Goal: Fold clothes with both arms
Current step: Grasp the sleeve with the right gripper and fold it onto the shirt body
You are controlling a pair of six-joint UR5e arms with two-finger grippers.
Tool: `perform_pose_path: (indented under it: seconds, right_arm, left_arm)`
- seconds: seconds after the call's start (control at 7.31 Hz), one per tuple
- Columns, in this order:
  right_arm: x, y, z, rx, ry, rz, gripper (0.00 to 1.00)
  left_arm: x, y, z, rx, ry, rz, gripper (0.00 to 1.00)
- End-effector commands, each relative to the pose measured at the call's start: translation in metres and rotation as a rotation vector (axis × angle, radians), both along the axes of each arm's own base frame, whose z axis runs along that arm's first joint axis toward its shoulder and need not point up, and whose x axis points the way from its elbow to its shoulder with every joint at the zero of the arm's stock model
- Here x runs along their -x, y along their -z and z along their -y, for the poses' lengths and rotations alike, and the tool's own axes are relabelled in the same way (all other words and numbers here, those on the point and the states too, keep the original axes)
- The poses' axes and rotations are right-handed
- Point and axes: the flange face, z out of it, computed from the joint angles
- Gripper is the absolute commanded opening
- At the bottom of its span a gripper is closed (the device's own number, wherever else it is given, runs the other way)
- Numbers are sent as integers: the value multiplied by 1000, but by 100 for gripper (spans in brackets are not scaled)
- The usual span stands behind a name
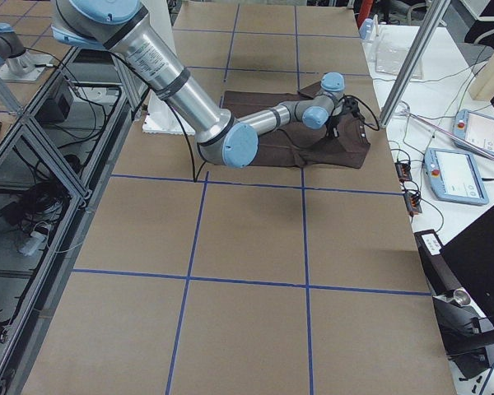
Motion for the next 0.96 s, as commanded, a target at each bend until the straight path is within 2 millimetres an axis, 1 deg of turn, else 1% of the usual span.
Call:
perform_pose_path:
  seconds: [0.0,0.27,0.41,0.55,0.68,0.82]
  right_arm:
    - [13,3,-4,-8,-19,-23,98]
    - [11,-1,-3,-2,-22,-24,100]
    - [9,2,-2,39,-50,-6,100]
    - [-2,2,-1,134,-49,28,100]
    - [-37,8,-8,247,-12,22,100]
    - [-89,-3,-38,289,-10,26,100]
  left_arm:
    - [0,10,0,21,36,-19,100]
    - [-1,9,2,26,40,-20,100]
    - [-5,23,16,14,45,-26,100]
    - [-42,46,37,38,55,-62,100]
    - [-106,68,42,74,64,-116,100]
    - [-166,104,51,113,117,-150,100]
